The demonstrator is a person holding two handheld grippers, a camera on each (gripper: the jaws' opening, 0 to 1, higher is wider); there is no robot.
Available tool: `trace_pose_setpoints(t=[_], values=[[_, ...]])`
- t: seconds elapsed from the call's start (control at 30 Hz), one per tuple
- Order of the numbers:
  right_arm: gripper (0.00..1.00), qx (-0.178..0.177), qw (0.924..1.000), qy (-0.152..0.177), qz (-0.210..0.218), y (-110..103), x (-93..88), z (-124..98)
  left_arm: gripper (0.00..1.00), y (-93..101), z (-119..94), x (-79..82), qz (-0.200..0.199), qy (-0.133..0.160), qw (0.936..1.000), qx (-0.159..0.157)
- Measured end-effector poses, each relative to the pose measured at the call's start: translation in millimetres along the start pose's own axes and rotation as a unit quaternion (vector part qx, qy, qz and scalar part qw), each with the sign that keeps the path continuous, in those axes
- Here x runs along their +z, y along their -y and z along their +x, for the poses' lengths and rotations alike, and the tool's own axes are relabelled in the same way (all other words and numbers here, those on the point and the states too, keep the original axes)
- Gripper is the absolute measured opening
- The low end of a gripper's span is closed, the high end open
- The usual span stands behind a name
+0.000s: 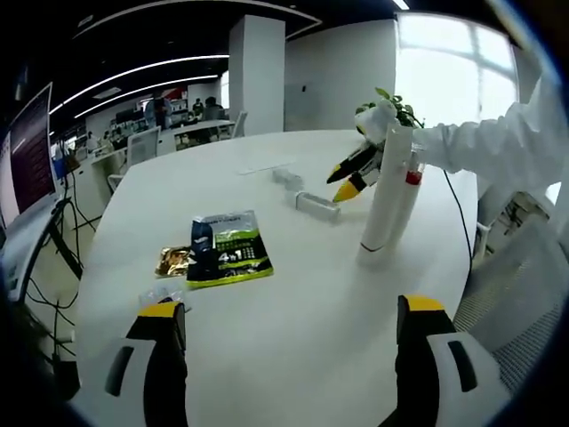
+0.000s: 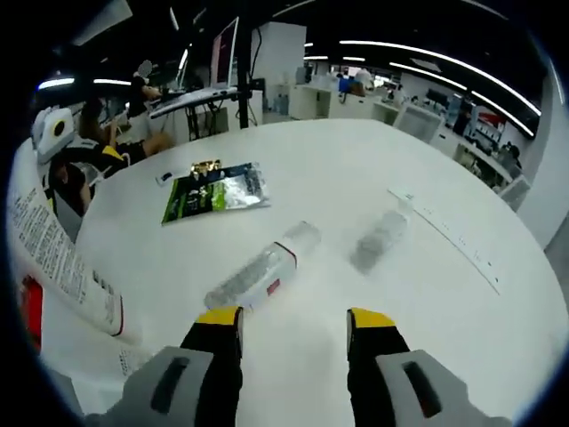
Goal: Arrange the skincare products in the storage area until every visible bottle or jar stands upright without overlapping.
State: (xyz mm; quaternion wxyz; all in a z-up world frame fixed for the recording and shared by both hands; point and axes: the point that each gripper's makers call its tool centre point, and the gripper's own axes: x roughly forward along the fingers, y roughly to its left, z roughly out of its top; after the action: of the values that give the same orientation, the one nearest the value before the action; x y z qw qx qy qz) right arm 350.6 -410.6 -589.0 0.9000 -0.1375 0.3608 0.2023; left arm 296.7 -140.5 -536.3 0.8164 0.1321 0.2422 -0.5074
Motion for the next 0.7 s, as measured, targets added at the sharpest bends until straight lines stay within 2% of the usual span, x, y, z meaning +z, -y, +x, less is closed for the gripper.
trace_pose_setpoints(t=[0.07,0.17,0.47,0.7], values=[[0.27,0.013,0.9997,0.000,0.020,-2.0,1.4,0.7,0.94,-2.3,1.4,-2.0,-0.001,-0.001,1.0000,-0.001],[0.34,0.005,0.9999,-0.001,0.010,0.1,2.1,0.9,0.93,0.1,0.6,-0.8,0.000,-0.001,1.0000,-0.002],[0.37,-0.003,0.9999,-0.003,0.015,7.2,7.3,6.9,0.93,-0.4,1.8,-4.0,0.000,-0.007,1.0000,-0.003],[0.40,-0.021,0.9995,0.006,0.022,22.1,17.5,15.7,0.93,-0.4,2.7,-5.6,-0.001,-0.011,0.9999,-0.003]])
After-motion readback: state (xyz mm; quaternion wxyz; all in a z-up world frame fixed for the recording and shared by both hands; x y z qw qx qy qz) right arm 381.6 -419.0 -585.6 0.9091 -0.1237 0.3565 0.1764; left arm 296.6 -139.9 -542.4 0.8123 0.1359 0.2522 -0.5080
